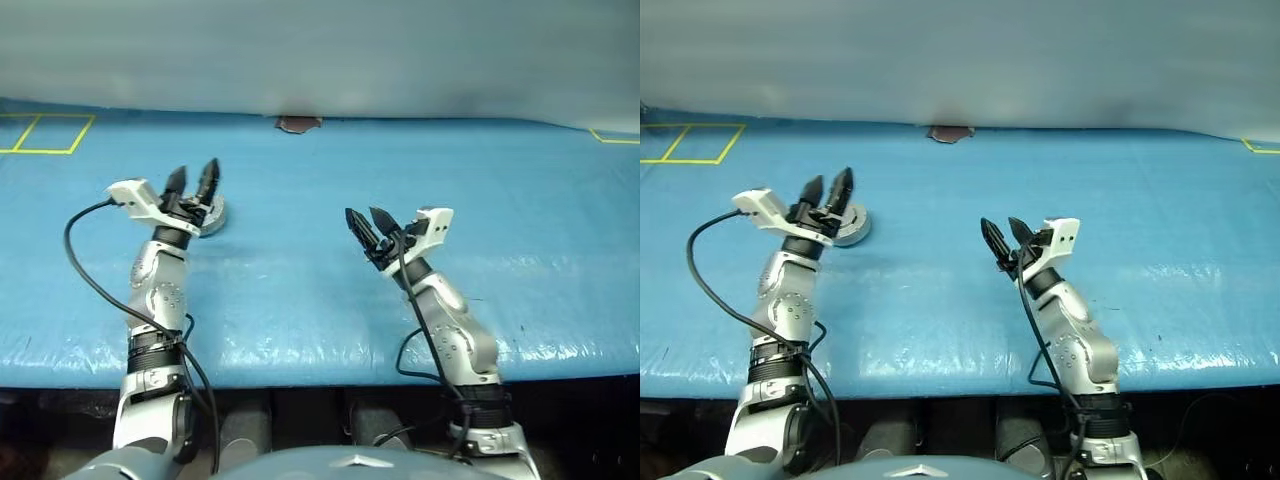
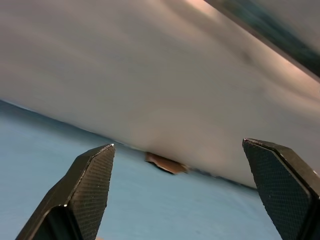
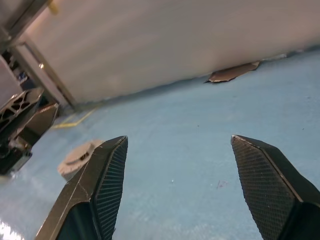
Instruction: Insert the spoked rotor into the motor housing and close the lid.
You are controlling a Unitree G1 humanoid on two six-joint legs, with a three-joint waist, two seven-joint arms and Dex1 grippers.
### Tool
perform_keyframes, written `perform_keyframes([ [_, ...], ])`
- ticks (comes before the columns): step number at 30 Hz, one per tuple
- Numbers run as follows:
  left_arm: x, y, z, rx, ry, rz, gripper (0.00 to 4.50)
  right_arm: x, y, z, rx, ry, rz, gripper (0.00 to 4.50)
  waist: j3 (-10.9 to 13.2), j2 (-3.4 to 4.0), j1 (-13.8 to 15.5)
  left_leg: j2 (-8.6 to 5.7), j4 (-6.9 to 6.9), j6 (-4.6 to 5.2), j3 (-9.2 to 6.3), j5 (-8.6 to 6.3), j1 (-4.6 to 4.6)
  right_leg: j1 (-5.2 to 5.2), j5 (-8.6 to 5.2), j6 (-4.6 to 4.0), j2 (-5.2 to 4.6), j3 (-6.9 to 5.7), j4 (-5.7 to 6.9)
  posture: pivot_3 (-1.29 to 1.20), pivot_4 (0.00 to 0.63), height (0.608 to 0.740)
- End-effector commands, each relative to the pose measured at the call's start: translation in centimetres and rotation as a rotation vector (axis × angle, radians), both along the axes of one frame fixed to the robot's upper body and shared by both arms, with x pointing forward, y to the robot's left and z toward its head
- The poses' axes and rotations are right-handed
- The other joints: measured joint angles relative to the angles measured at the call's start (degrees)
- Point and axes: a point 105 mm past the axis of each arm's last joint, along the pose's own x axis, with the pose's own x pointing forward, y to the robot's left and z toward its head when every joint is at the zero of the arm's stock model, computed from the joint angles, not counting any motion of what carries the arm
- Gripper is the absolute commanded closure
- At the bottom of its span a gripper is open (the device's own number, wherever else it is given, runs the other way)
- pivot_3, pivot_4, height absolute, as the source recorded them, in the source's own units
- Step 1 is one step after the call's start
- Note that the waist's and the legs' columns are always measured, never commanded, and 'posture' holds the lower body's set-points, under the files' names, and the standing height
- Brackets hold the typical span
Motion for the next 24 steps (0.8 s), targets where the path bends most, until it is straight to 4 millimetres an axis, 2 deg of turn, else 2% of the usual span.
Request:
perform_keyframes([
  [1, -2.0, -4.2, -0.6, 0.262, -0.040, -0.267, 0.01, -1.0, -0.8, 0.2, -0.264, -0.055, 0.085, 0.85, 0.00, 0.00, -0.10, 0.00, 0.00, 0.00, 0.03, 0.00, 0.04, 0.00, -0.01, -0.03, 0.00, 0.01, 0.02, 0.00, 0.150, 0.740],
  [3, -2.8, -5.4, -1.8, 0.369, -0.029, -0.366, 0.00, -1.0, -2.0, -0.8, -0.415, -0.023, 0.103, 0.43, -0.01, 0.02, -0.30, 0.05, 0.00, 0.00, 0.13, 0.00, 0.15, 0.02, -0.04, -0.07, 0.02, 0.05, 0.06, 0.00, 0.150, 0.740],
  [5, -3.1, -5.8, -2.5, 0.418, -0.016, -0.419, 0.00, -0.9, -2.8, -0.9, -0.465, -0.012, 0.107, 0.02, 0.00, 0.01, -0.32, 0.07, -0.01, 0.01, 0.22, 0.00, 0.20, 0.02, -0.05, -0.08, 0.02, 0.11, 0.09, 0.00, 0.150, 0.740],
  [7, -3.5, -6.1, -3.2, 0.472, -0.003, -0.476, 0.00, -0.6, -3.2, -0.8, -0.480, -0.003, 0.107, 0.02, 0.00, 0.00, -0.40, 0.10, 0.00, 0.01, 0.25, 0.00, 0.20, 0.01, -0.04, -0.08, 0.04, 0.13, 0.08, 0.00, 0.150, 0.740],
  [12, -4.8, -6.2, -4.6, 0.594, 0.017, -0.580, 0.00, -0.7, -2.7, -1.6, -0.546, 0.018, 0.151, 0.02, 0.01, -0.01, -0.12, 0.09, -0.01, 0.08, 0.32, -0.03, 0.16, -0.02, -0.04, -0.07, 0.03, 0.21, 0.04, 0.00, 0.150, 0.740],
  [24, -4.7, -5.8, -4.8, 0.601, 0.027, -0.579, 0.00, -0.5, -1.7, -2.0, -0.547, 0.018, 0.157, 0.02, 0.02, -0.03, 0.15, 0.08, 0.11, 0.13, 0.34, -0.07, 0.11, -0.03, -0.01, -0.01, 0.02, 0.22, 0.04, 0.00, 0.150, 0.740],
])
